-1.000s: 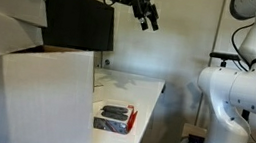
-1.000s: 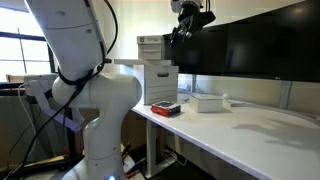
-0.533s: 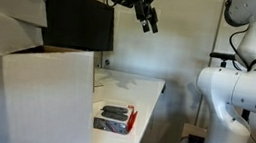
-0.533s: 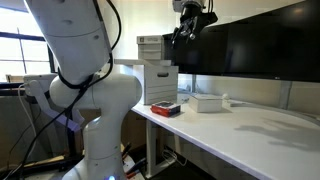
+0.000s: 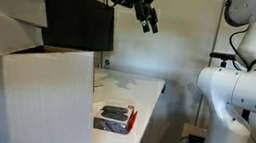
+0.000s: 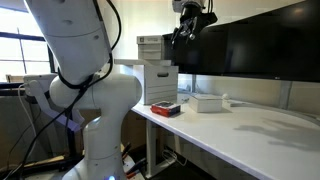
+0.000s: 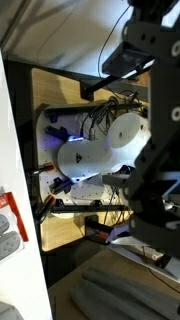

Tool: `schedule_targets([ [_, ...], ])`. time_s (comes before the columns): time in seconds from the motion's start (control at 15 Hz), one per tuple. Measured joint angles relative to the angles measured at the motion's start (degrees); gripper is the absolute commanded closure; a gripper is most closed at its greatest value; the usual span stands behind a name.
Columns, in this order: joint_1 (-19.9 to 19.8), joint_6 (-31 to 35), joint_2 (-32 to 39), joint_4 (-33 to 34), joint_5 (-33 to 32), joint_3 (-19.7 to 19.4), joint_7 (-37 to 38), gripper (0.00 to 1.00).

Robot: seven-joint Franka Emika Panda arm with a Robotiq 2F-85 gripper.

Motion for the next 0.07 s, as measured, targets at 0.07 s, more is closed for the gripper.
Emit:
schedule_targets([
  [0.07,0.0,0.0,0.0,0.0,0.0,0.0,0.0,0.00],
])
